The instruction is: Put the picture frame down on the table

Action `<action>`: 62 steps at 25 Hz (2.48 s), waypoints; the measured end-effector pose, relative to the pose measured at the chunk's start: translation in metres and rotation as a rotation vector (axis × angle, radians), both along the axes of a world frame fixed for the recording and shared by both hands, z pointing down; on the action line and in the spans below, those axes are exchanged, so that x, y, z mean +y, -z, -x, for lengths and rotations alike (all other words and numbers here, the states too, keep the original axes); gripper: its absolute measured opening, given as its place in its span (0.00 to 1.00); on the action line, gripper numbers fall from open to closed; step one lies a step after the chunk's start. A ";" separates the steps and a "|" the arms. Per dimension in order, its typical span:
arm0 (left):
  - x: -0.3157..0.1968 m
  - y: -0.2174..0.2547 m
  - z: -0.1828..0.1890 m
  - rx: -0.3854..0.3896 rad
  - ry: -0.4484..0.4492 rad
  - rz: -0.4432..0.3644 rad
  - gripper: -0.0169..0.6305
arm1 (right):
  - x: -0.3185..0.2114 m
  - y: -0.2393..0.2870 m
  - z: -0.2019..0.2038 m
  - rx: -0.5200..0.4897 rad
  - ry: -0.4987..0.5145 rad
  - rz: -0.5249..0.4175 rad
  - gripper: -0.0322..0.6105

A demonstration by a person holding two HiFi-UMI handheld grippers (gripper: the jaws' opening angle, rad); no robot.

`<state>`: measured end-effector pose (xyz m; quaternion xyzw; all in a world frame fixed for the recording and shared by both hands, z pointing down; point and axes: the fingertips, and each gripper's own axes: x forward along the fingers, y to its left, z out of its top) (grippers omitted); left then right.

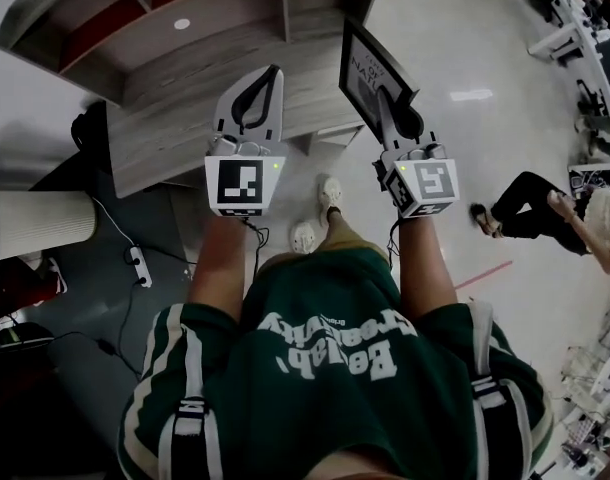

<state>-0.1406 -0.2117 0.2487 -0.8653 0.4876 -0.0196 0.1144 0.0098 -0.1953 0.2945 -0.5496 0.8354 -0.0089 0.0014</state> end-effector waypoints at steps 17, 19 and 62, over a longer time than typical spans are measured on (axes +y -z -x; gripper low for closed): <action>-0.122 -0.053 -0.082 -0.018 0.010 0.072 0.05 | -0.140 -0.067 -0.062 -0.044 0.068 0.078 0.11; -0.142 -0.066 -0.089 -0.019 0.026 0.094 0.05 | -0.158 -0.077 -0.065 -0.066 0.096 0.079 0.11; -0.316 -0.213 -0.134 0.018 -0.020 0.183 0.05 | -0.344 -0.234 -0.071 0.021 0.065 -0.017 0.11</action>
